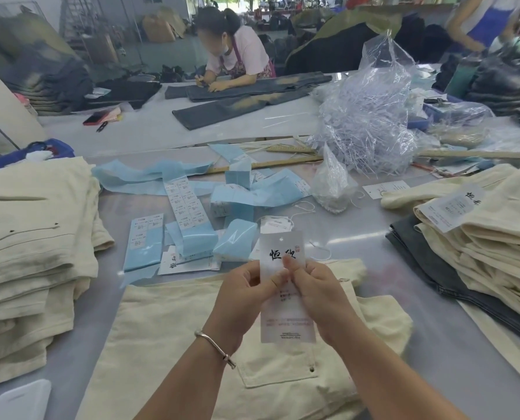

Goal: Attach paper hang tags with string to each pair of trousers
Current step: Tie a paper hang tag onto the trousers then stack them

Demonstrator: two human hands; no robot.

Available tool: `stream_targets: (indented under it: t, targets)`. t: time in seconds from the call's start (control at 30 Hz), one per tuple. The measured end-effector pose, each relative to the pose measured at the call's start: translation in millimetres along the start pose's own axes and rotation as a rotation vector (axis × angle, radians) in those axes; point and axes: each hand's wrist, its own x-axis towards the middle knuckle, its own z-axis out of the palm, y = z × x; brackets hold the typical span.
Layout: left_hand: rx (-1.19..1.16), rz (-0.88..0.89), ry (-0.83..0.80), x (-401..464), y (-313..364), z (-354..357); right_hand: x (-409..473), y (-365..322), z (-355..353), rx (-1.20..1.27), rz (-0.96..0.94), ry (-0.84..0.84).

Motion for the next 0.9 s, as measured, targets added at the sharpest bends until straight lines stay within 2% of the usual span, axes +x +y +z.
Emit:
stream_targets:
  t: [0.1, 0.13, 0.23, 0.27, 0.5, 0.63, 0.8, 0.83, 0.9]
  targets:
    - [-0.001, -0.036, 0.099, 18.8, -13.3, 2.1, 24.3, 0.6, -23.4, -0.345, -0.004, -0.041]
    - [0.029, -0.041, 0.143, 25.3, -18.4, 1.5, 36.5, -1.1, -36.3, -0.458, -0.046, 0.001]
    - [0.094, -0.072, 0.254, 40.3, -30.4, -3.3, 80.1, -3.7, -84.2, -0.919, -0.149, 0.269]
    - [0.099, -0.089, 0.274, 43.3, -33.1, -5.5, 93.1, -2.9, -97.2, -1.023, -0.151, 0.304]
    - [0.081, -0.14, 0.33, 52.3, -40.5, -19.1, 165.9, 27.4, -106.1, -1.508, 0.032, 0.08]
    - [0.072, -0.16, 0.341, 53.3, -38.6, -28.7, 180.5, 40.3, -98.6, -1.523, 0.107, 0.047]
    - [0.051, -0.158, 0.34, 44.2, -36.5, -34.2, 181.7, 44.5, -100.3, -1.686, 0.044, 0.028]
    - [0.06, -0.15, 0.336, 41.9, -35.5, -34.6, 179.7, 43.5, -101.1, -1.654, 0.035, 0.051]
    - [0.073, -0.126, 0.326, 37.4, -33.0, -34.9, 172.4, 36.0, -101.7, -1.346, 0.025, 0.124]
